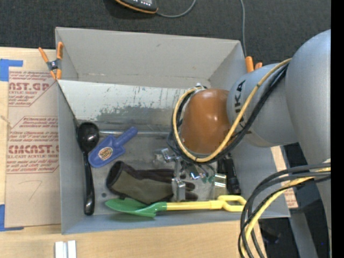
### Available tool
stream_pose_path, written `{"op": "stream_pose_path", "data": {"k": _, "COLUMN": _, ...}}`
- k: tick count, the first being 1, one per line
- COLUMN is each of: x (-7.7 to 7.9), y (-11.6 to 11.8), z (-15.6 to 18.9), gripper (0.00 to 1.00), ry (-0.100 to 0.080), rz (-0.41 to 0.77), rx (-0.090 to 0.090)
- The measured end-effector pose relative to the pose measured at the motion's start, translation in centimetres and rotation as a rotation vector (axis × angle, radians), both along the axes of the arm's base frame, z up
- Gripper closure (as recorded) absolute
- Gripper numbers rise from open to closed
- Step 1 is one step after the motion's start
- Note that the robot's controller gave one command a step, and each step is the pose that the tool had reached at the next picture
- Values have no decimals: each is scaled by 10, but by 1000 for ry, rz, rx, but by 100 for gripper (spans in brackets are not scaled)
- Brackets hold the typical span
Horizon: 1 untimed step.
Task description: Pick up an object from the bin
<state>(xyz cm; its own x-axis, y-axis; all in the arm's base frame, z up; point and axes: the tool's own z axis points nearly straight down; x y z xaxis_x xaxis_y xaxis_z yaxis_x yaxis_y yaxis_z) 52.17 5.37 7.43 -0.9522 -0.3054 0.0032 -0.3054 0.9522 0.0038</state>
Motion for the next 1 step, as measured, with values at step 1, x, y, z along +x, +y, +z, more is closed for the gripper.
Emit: {"op": "stream_pose_path", "data": {"k": 1, "x": -7, "y": 8, "z": -4, "gripper": 0, "ry": -20, "rz": -18, "rx": 4}}
